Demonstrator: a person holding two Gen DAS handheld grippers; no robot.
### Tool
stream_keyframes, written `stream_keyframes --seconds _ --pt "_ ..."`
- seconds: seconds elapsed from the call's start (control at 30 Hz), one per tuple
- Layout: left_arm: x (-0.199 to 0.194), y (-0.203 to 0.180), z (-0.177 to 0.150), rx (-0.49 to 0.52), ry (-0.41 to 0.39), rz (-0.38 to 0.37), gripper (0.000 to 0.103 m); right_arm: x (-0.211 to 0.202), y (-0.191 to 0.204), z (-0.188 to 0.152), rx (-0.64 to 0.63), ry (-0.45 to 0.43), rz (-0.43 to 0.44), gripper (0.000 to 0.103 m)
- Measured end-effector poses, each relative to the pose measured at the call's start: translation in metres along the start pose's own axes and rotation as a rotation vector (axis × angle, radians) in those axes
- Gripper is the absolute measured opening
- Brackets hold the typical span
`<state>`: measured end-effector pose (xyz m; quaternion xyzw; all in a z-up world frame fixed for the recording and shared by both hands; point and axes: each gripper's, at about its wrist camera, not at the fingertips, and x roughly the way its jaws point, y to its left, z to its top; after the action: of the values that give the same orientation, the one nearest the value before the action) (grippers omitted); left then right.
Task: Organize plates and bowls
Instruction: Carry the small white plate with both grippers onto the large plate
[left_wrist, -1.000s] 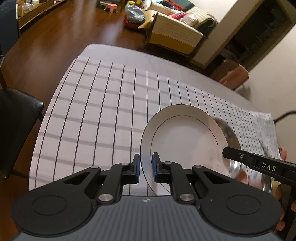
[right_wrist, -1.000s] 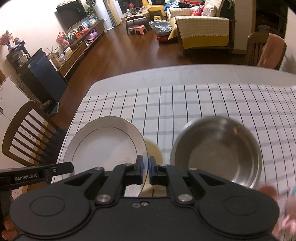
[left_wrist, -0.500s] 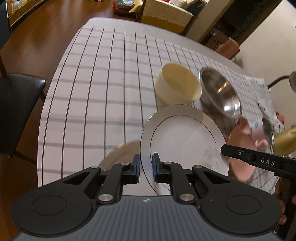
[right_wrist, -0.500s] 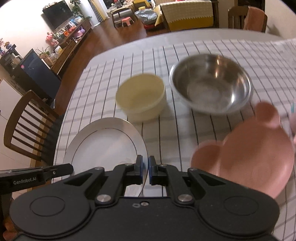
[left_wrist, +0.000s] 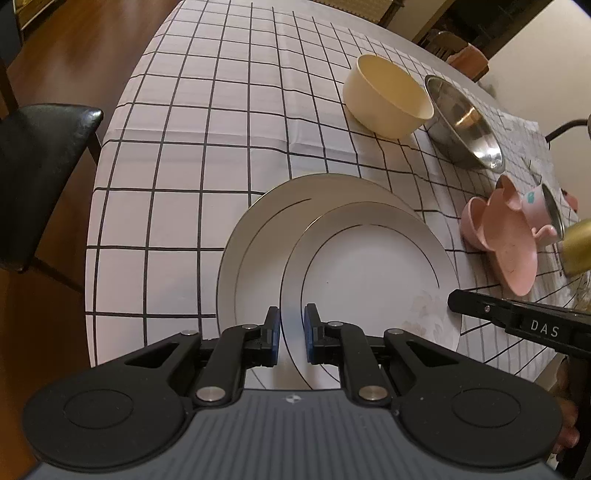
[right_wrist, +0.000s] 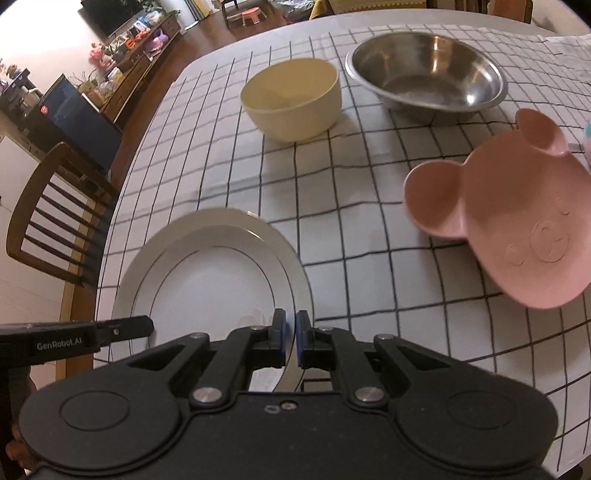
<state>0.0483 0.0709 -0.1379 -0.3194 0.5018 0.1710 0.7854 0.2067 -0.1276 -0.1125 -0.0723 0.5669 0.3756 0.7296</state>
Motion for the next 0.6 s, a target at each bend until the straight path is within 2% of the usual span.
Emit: stream_keyframes --seconds 0.6 --pt "0.008 0.012 0.007 -0.005 0.028 -0.002 0.012 0.020 -0.003 0.002 0.036 0.006 0.019 0.006"
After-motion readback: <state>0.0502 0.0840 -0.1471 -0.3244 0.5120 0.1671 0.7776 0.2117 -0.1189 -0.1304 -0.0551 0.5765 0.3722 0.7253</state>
